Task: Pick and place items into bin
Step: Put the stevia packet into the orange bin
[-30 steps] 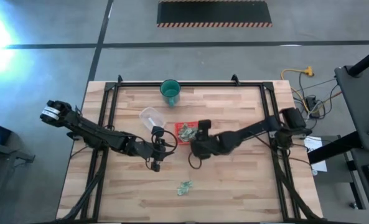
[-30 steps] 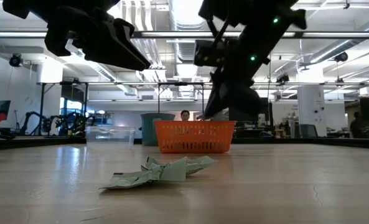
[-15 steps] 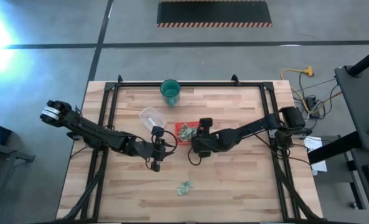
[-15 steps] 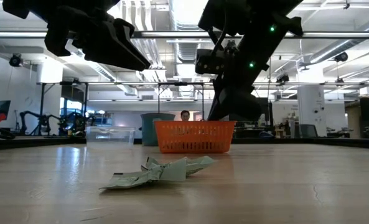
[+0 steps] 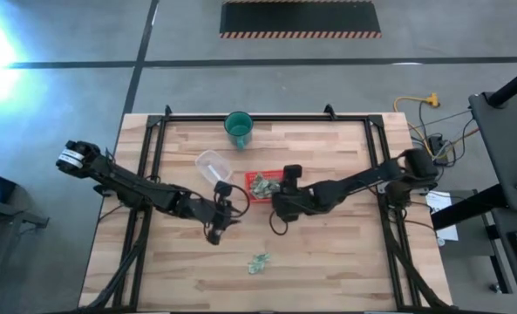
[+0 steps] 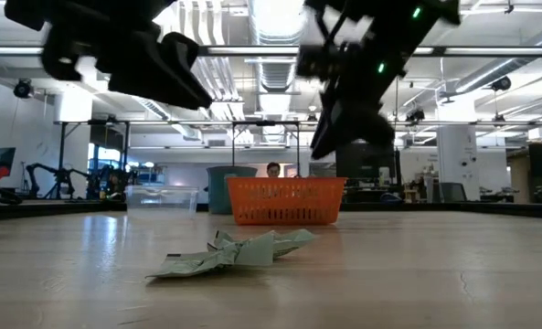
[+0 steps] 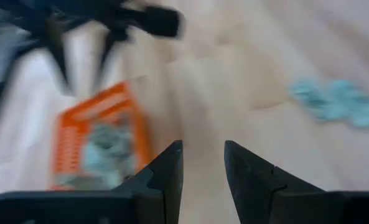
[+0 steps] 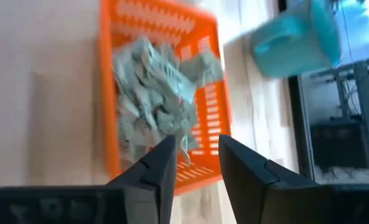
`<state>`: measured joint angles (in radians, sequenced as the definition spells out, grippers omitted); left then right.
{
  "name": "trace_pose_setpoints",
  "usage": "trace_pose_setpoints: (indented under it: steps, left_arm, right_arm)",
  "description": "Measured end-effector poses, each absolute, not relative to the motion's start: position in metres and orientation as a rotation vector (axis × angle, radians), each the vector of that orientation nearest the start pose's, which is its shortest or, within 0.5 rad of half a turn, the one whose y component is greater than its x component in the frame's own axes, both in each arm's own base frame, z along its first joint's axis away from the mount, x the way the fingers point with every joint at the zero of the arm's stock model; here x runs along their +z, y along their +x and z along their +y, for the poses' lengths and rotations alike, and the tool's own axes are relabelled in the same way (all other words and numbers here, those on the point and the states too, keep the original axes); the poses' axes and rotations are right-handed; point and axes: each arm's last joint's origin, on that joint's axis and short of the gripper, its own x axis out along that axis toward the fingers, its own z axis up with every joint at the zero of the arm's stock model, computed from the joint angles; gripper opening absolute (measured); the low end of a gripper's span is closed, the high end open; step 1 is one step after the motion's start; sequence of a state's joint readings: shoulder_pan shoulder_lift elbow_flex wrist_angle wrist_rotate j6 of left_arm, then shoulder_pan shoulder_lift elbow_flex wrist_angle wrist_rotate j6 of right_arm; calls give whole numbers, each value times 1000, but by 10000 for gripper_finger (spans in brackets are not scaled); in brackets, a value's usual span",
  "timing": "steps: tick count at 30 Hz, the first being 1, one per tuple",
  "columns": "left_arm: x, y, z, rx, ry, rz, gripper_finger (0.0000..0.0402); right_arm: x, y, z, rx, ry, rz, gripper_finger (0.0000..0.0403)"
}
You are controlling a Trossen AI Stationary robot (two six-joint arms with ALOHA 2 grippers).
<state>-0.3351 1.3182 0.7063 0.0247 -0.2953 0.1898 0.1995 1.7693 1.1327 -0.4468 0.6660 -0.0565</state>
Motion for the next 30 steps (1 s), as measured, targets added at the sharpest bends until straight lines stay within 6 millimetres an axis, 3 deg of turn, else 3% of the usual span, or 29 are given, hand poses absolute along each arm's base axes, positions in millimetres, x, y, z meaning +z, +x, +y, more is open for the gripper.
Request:
trace_pose_setpoints:
  steps: [7, 12, 20, 30]
  left_arm:
    - [215, 256, -91, -306, 275, 526, 100]
    - [193, 260, -109, -377, 268, 561, 100]
    - [165, 276, -140, -447, 272, 493, 100]
    - [141, 284, -168, -535, 269, 439, 100]
  right_arm:
    - [230, 314, 84, -326, -444, 839, 100]
    - [247, 286, 107, -253, -407, 754, 93]
    - [258, 256, 133, -160, -400, 666, 81]
    - [259, 248, 149, -100, -407, 638, 73]
